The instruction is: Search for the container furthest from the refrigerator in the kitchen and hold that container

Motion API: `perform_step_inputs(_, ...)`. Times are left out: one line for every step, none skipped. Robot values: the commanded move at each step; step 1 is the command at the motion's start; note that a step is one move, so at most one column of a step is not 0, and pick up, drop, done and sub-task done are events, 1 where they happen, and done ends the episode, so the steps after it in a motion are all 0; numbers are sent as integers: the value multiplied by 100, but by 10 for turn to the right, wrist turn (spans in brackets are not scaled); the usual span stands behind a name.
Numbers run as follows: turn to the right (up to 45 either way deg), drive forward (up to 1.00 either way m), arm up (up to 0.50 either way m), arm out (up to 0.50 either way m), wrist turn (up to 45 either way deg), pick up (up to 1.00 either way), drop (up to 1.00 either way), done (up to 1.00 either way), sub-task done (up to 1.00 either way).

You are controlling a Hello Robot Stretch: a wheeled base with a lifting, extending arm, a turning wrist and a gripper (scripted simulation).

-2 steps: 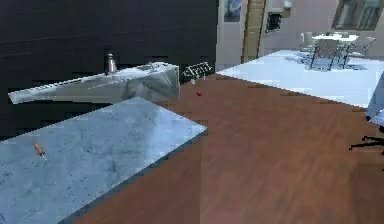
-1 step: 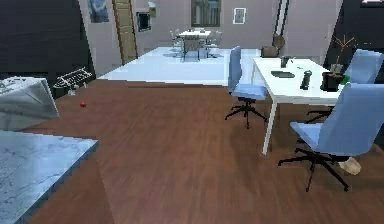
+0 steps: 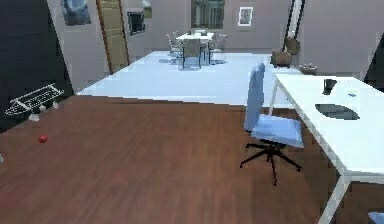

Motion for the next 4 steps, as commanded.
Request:
perform_step_inputs(150,0,0,0,0,0,0,0,0)
perform_step_inputs(0,5,0,0,0,0,0,0,0)
perform_step_inputs(-450,0,0,0,0,0,0,0,0)
perform_step_inputs(-90,0,0,0,0,0,0,0,0)
